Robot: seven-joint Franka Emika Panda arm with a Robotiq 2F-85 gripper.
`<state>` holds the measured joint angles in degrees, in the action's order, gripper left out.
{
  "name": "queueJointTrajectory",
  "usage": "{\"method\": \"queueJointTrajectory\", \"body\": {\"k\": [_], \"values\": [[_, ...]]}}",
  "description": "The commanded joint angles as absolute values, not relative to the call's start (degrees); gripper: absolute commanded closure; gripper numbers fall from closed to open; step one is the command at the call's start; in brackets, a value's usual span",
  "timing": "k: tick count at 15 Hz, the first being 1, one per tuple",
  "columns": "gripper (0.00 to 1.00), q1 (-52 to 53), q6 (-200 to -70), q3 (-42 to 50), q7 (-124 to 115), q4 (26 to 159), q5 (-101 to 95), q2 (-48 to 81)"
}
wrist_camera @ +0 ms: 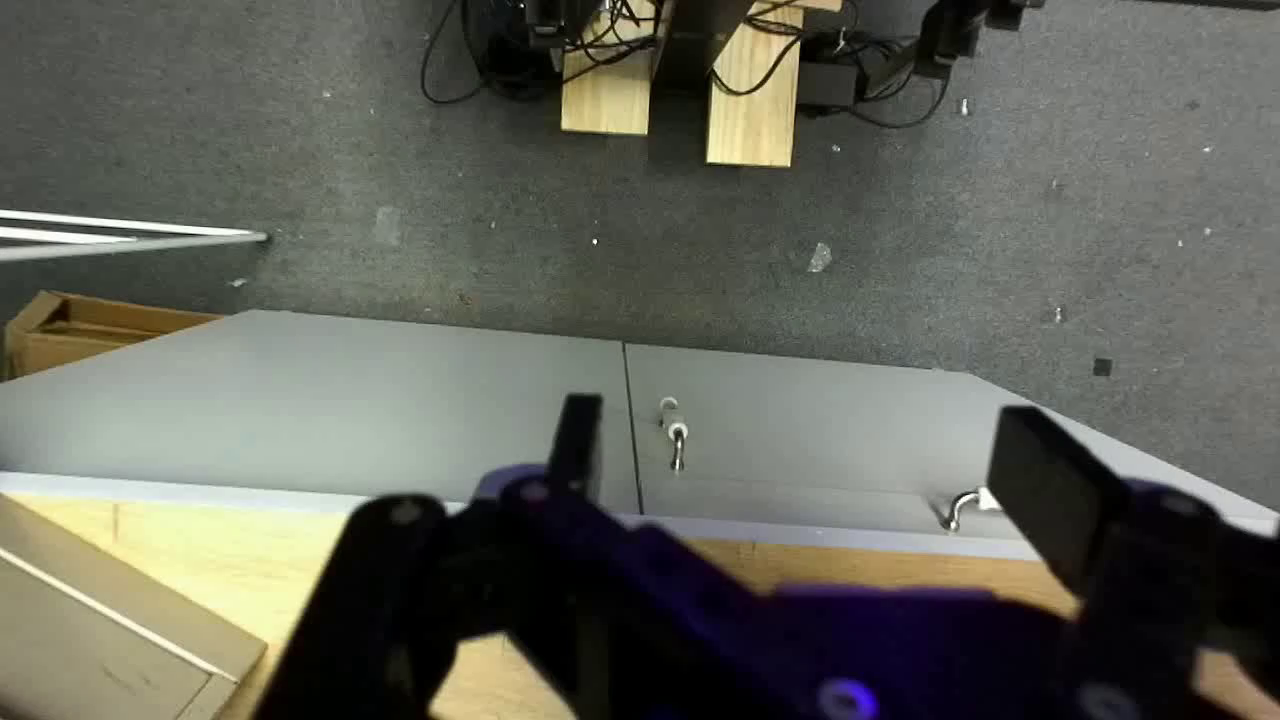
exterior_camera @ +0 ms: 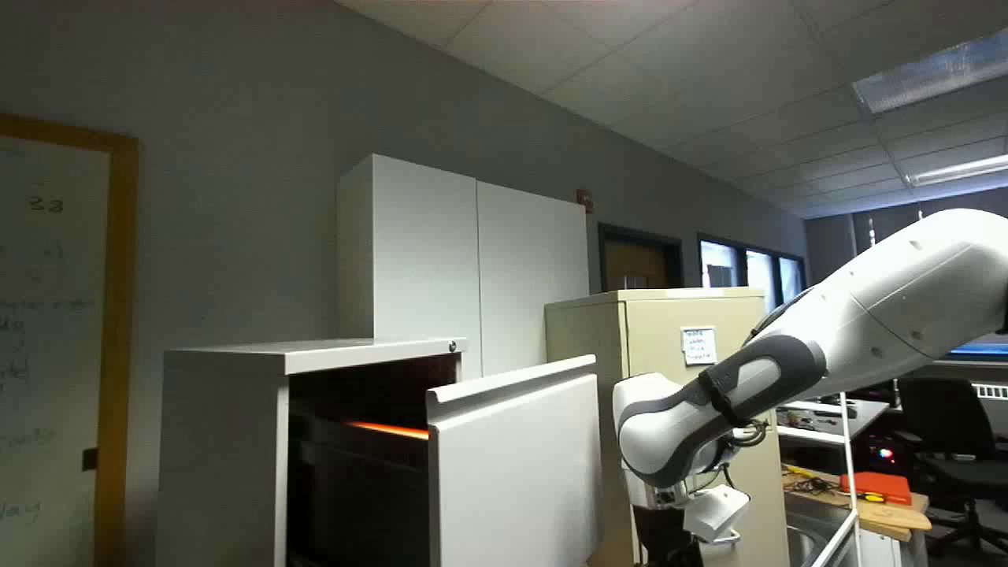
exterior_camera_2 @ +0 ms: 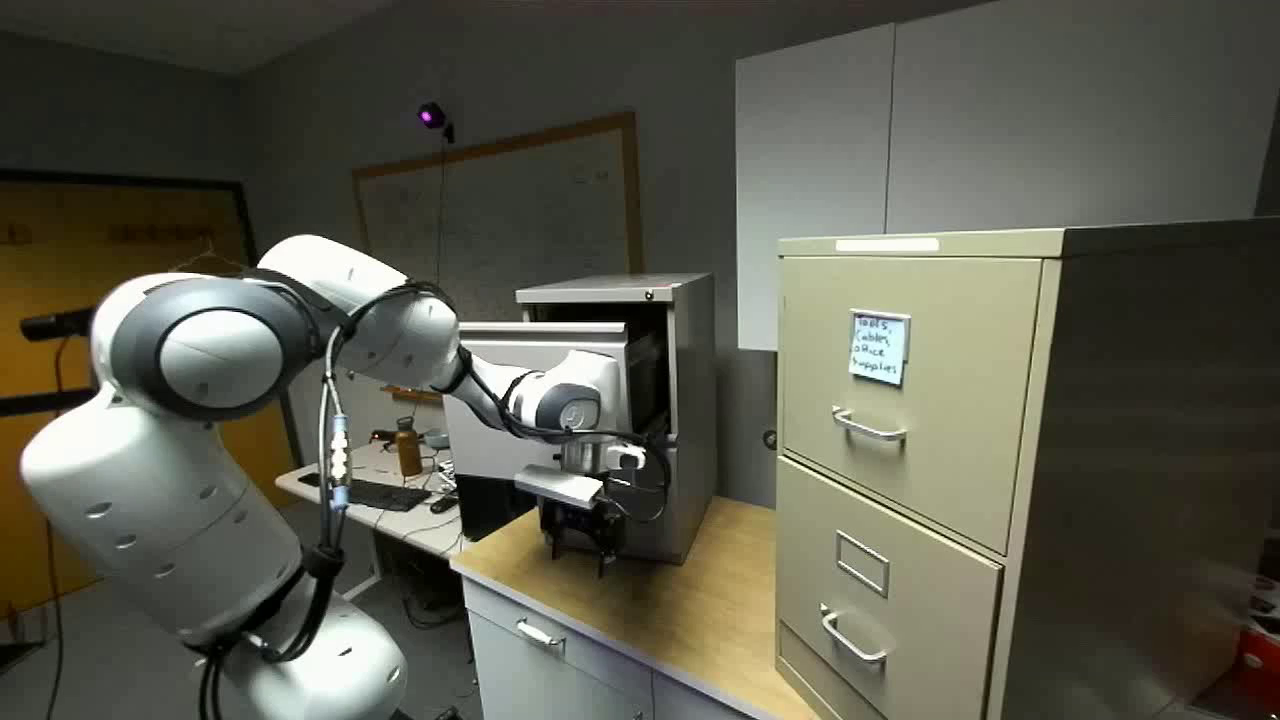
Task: Close the top drawer of the file cabinet
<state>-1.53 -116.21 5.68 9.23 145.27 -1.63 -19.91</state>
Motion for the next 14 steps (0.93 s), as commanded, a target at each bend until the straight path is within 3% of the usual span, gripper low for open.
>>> {"method": "queueJointTrajectory", "body": {"k": [1, 14], "values": [[0.00, -1.90, -116.14, 5.31, 9.32, 145.22, -1.50, -19.89], [0.00, -1.97, -116.80, 5.16, 8.76, 145.52, -1.60, -20.55]]}}
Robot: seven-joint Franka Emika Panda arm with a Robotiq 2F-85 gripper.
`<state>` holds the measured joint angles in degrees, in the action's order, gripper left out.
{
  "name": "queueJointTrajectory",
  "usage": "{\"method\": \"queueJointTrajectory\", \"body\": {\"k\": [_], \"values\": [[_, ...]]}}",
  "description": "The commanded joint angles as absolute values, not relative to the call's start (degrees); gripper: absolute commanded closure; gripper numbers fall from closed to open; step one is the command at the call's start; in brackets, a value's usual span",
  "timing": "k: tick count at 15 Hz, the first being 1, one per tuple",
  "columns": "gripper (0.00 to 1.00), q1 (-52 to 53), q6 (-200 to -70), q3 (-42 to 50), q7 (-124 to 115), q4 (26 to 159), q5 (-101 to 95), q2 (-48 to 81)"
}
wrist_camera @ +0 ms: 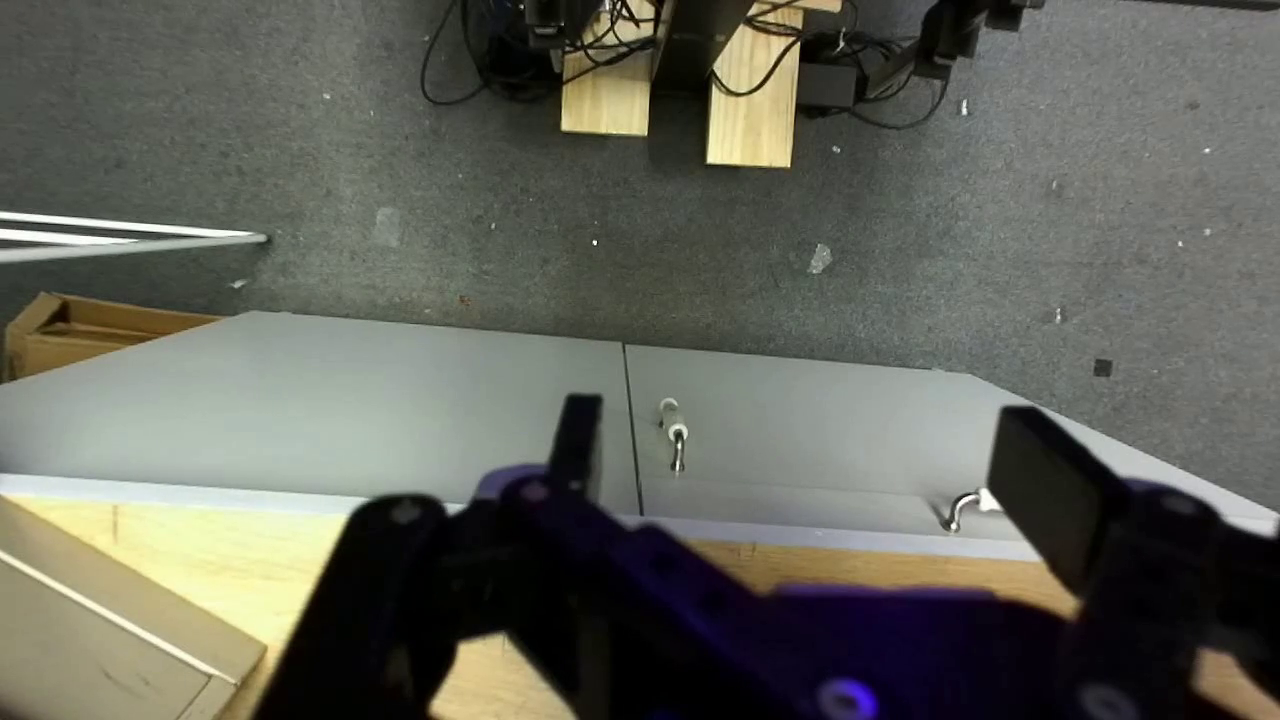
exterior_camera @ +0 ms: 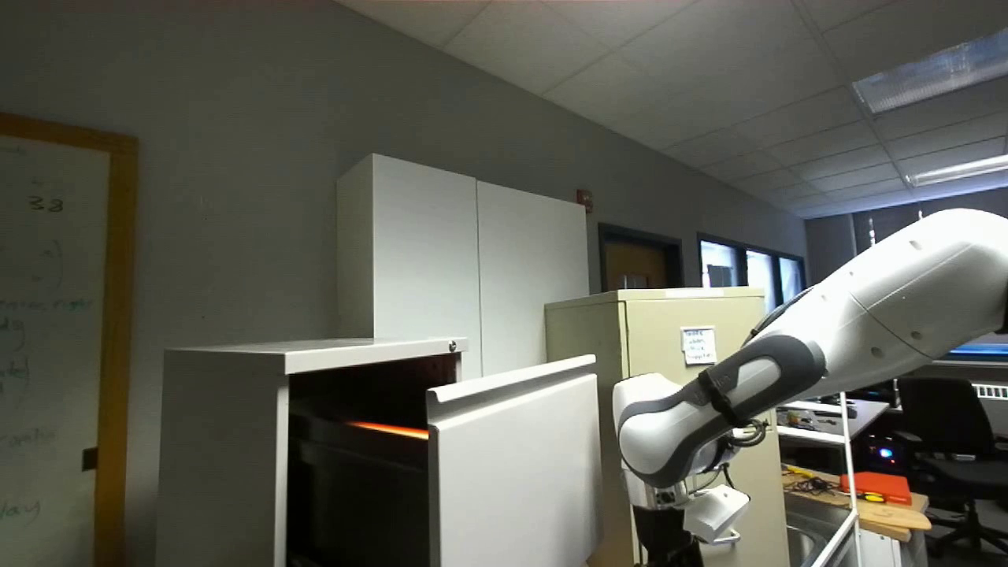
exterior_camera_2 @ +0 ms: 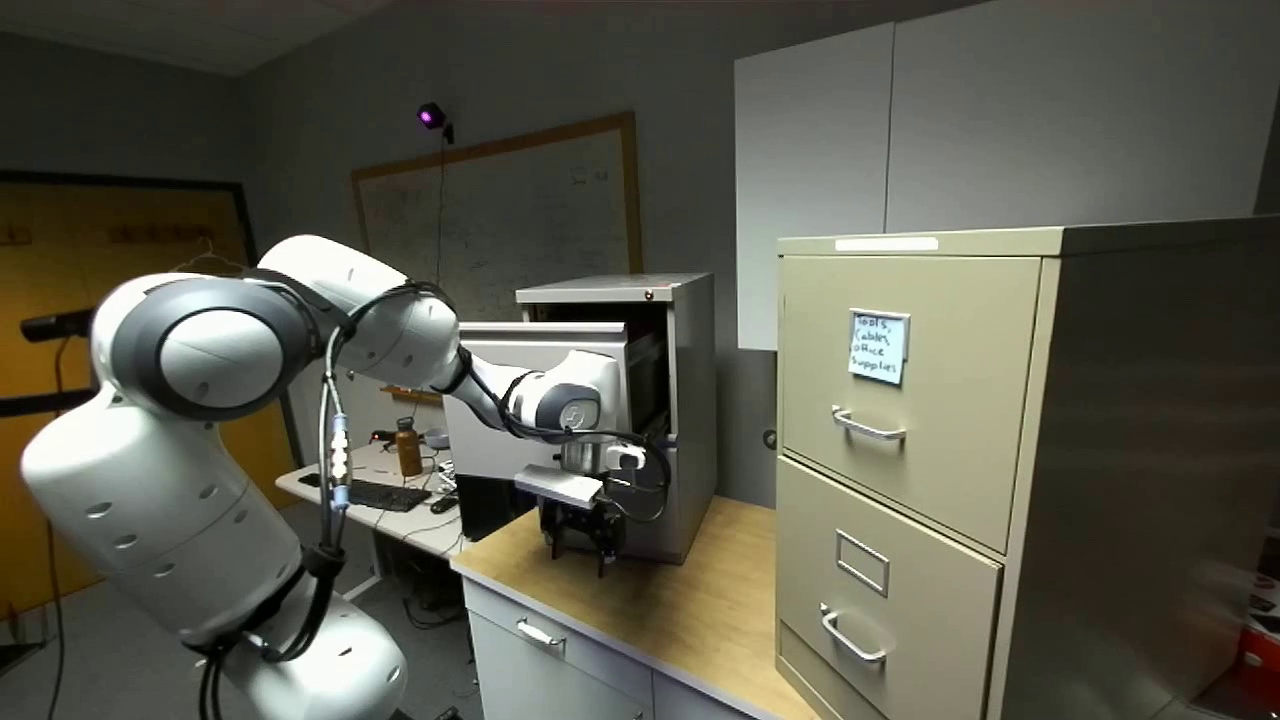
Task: Close the top drawer of the file cabinet
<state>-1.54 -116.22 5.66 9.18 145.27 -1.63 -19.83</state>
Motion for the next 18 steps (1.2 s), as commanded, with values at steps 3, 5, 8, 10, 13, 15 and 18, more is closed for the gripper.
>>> {"method": "queueJointTrajectory", "body": {"k": [3, 5, 8, 10, 13, 15, 18], "values": [[0.00, -1.99, -118.02, 5.12, 8.85, 146.20, -1.69, -22.25], [0.00, -2.14, -119.01, 4.86, 8.41, 146.64, -2.34, -23.90], [0.00, -2.22, -119.95, 4.60, 8.00, 146.52, -2.73, -25.21], [0.25, -2.23, -120.15, 4.37, 7.72, 146.58, -2.97, -26.16], [0.40, -2.15, -120.11, 4.02, 7.37, 146.31, -3.19, -27.56], [0.55, -2.04, -120.23, 3.42, 7.07, 146.02, -3.75, -29.03], [0.80, -1.80, -120.98, 2.11, 6.50, 145.39, -4.98, -32.32]]}}
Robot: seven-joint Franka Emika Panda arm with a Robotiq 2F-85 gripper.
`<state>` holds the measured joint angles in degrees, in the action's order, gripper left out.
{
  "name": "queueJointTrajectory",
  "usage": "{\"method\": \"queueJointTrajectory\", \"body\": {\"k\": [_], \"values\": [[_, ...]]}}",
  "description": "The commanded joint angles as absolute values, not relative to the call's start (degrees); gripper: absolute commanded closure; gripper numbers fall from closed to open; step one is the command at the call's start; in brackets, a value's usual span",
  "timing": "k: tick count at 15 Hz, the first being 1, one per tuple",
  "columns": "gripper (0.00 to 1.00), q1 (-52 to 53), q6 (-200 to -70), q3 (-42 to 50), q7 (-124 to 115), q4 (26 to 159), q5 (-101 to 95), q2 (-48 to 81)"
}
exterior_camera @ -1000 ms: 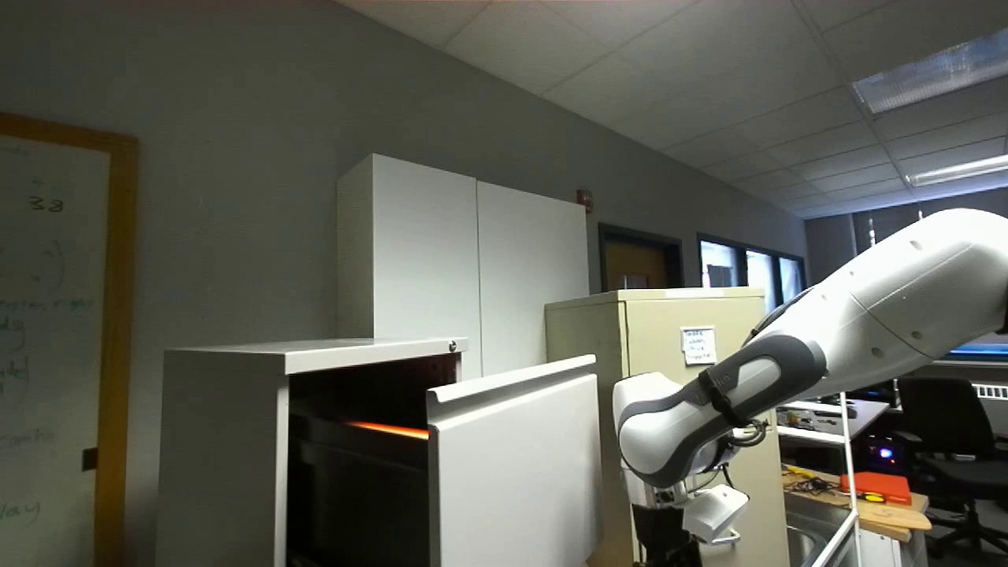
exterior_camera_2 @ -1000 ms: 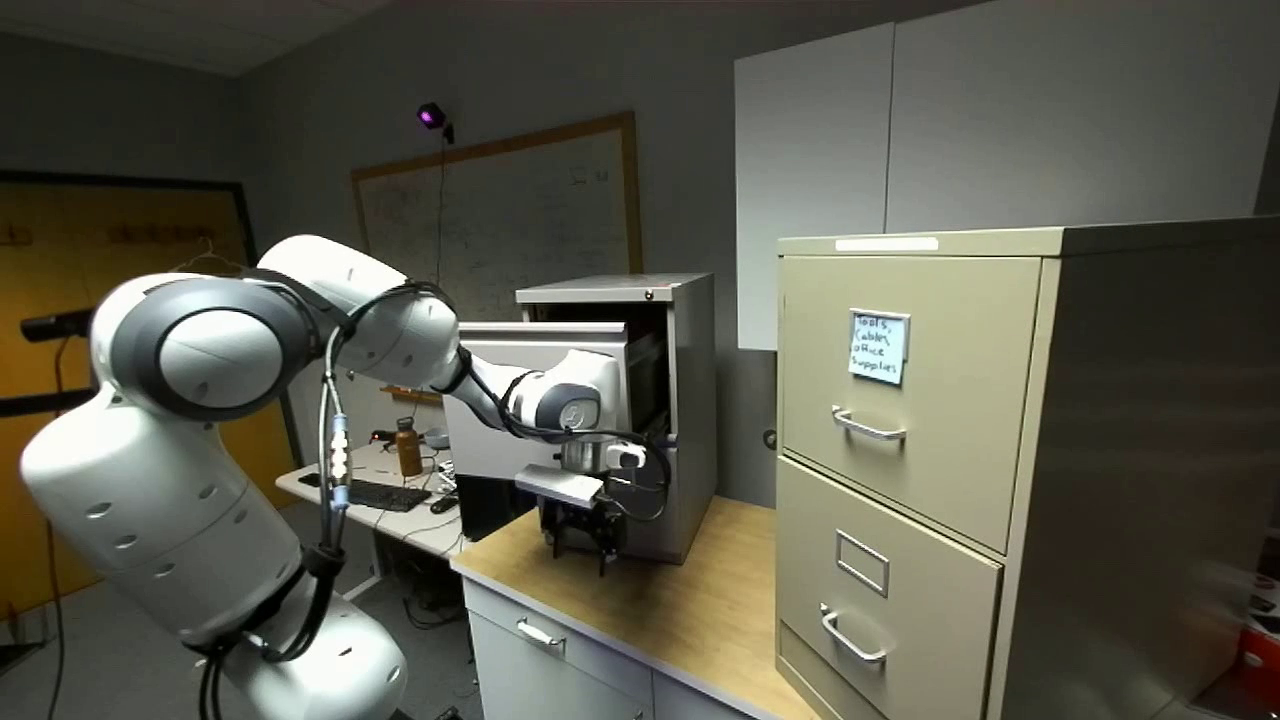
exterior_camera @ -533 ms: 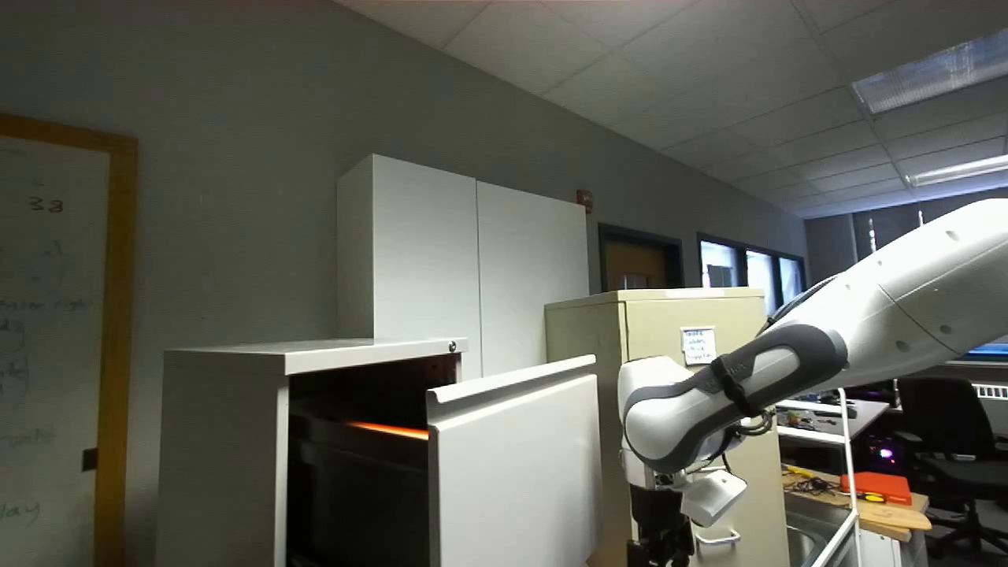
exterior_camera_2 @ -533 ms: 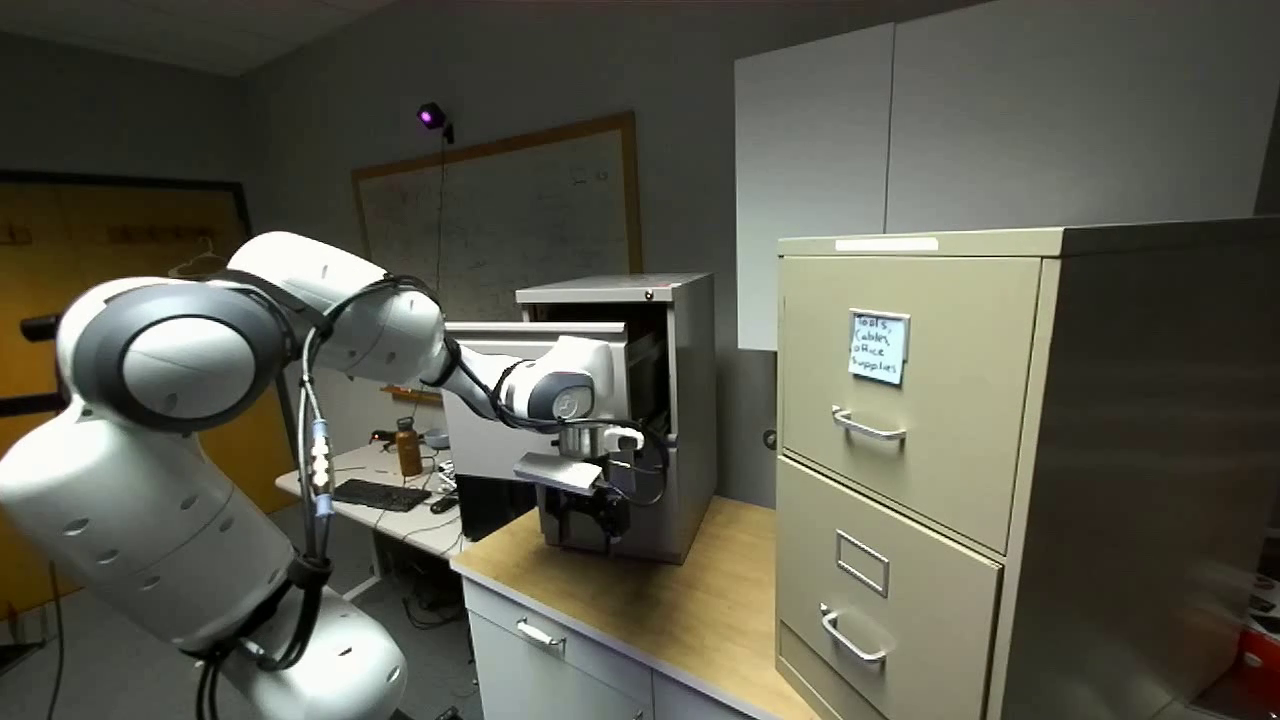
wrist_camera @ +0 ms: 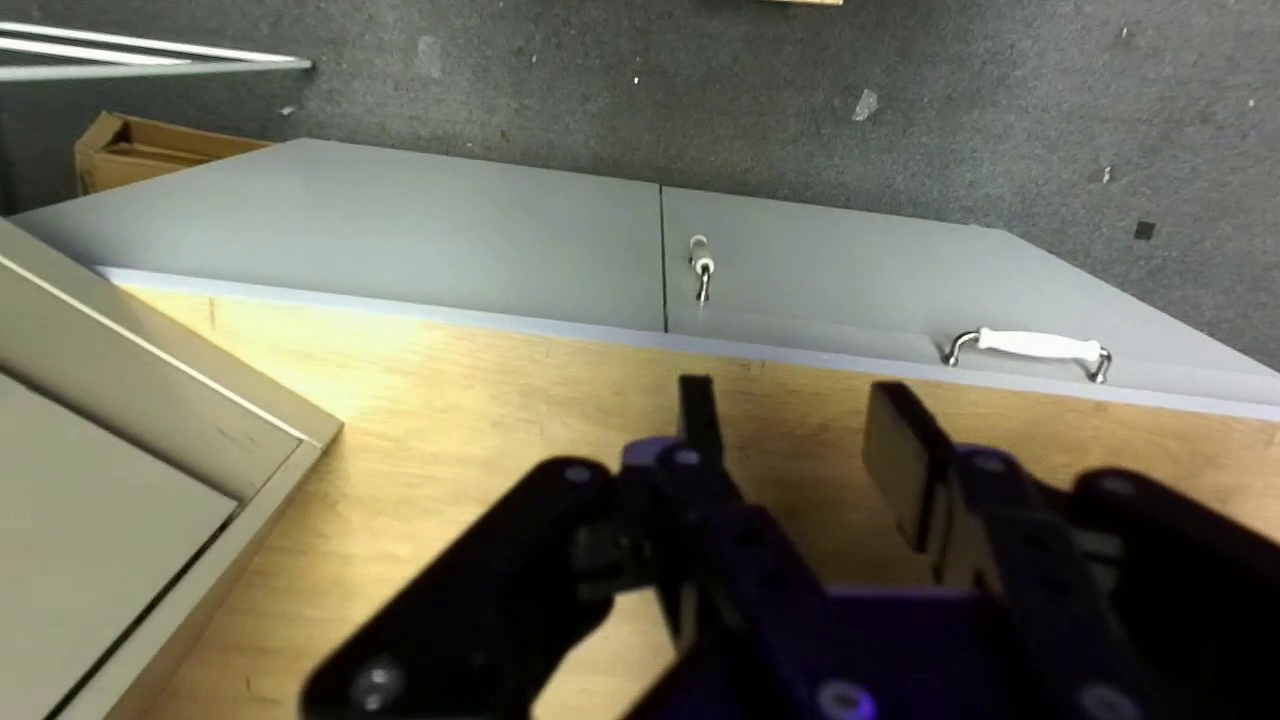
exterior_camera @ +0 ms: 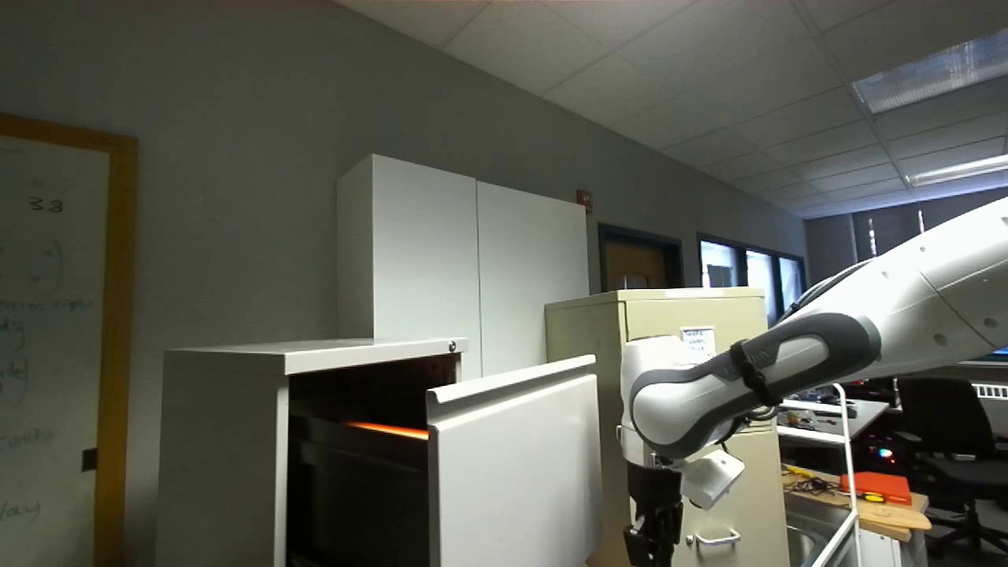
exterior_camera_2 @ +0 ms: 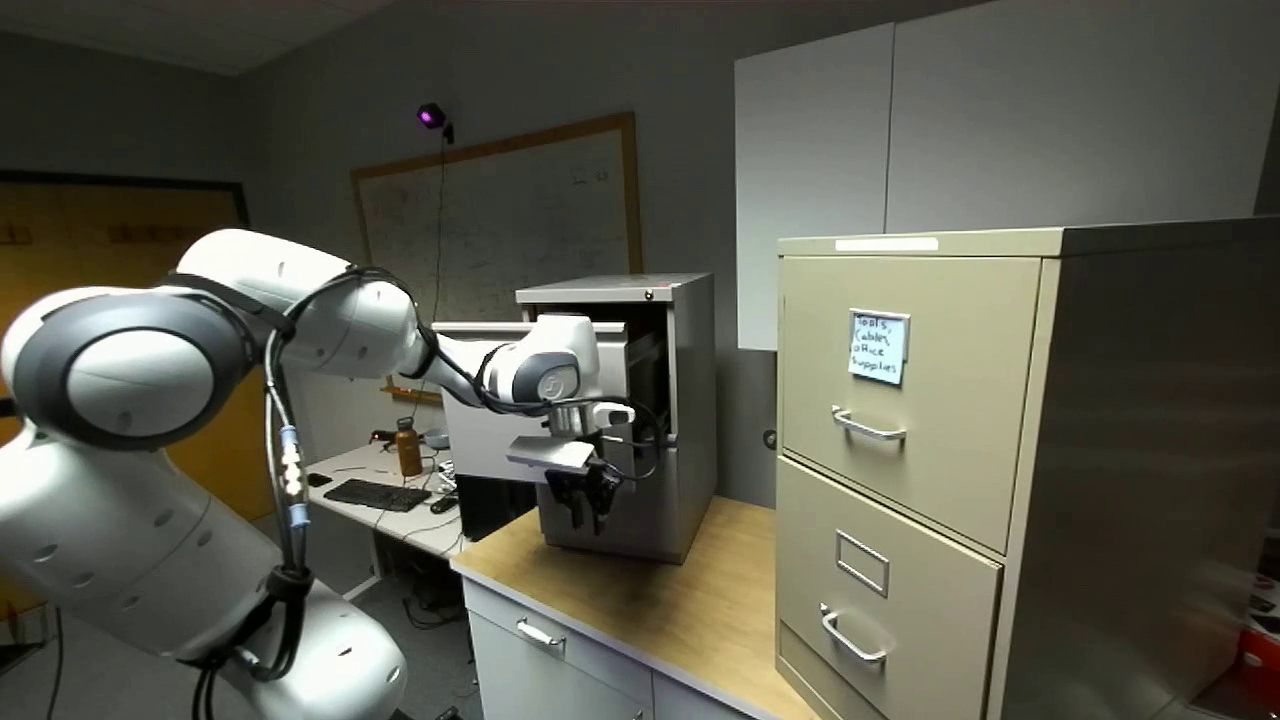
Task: Close the top drawer of the file cabinet
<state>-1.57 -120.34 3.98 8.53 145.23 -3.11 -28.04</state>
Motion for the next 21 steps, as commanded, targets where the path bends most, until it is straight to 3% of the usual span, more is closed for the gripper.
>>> {"method": "queueJointTrajectory", "body": {"k": [1, 3, 10, 21], "values": [[0.86, -1.68, -121.36, 1.69, 6.51, 145.11, -5.28, -33.48], [1.00, -1.29, -122.87, 1.19, 6.86, 144.56, -5.28, -35.72], [1.00, 2.21, -132.10, 3.02, 9.59, 140.32, -1.01, -37.19], [1.00, 8.94, -133.79, 2.55, 12.57, 125.17, 4.81, -22.89]]}}
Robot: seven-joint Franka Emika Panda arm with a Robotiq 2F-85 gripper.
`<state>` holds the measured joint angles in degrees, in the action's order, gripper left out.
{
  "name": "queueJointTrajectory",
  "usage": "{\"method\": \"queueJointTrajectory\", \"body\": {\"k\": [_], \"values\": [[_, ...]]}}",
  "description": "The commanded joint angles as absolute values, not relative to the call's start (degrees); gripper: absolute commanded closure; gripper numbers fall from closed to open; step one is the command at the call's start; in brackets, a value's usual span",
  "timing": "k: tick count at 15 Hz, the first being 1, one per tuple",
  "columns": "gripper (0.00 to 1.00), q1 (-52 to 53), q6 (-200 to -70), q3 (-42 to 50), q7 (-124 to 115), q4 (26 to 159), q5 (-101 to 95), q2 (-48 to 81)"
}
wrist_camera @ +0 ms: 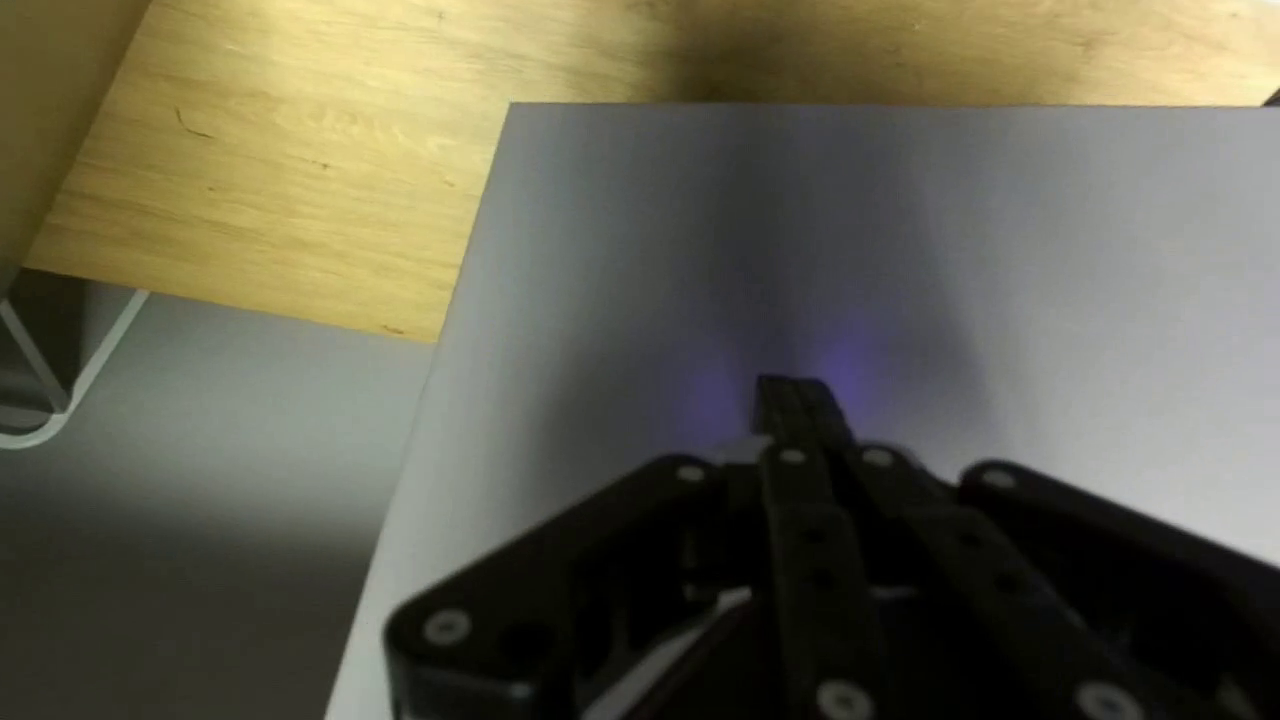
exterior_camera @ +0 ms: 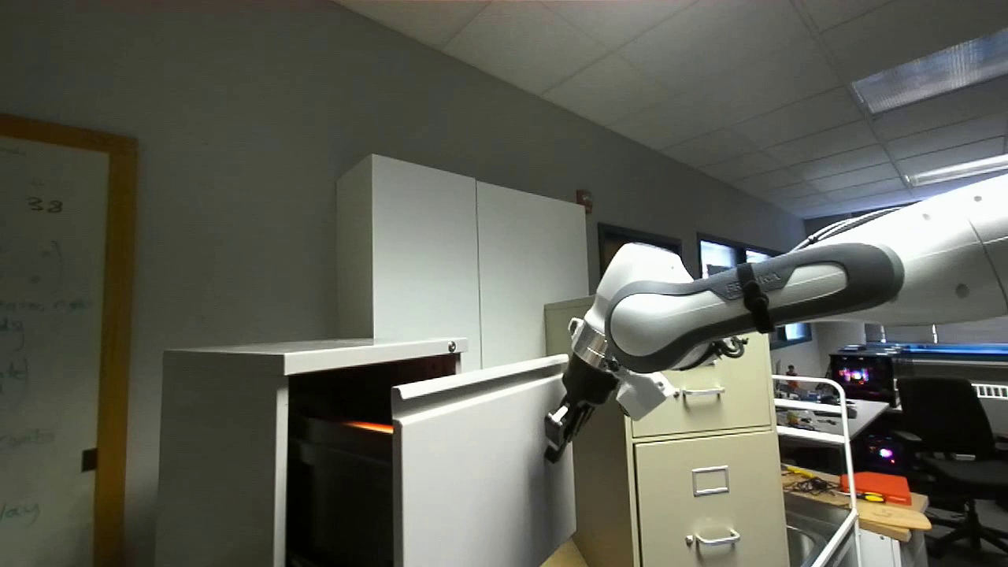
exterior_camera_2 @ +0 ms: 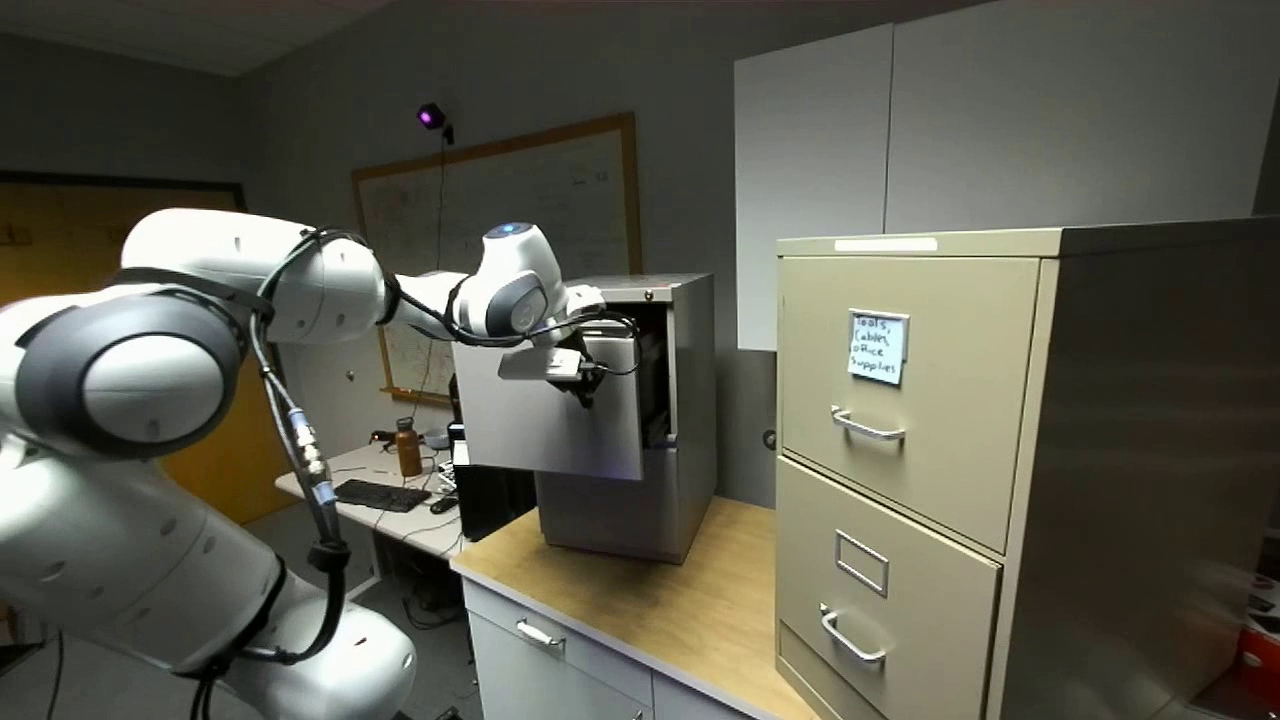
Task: Close the top drawer of the file cabinet
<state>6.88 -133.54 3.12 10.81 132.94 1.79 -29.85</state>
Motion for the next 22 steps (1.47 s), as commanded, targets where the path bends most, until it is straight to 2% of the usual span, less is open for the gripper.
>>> {"method": "queueJointTrajectory", "body": {"k": [1, 22], "values": [[1.00, 9.20, -133.34, 2.35, 12.60, 123.58, 5.10, -21.71], [1.00, 8.62, -122.29, -5.82, 10.61, 83.70, 4.19, 10.26]]}}
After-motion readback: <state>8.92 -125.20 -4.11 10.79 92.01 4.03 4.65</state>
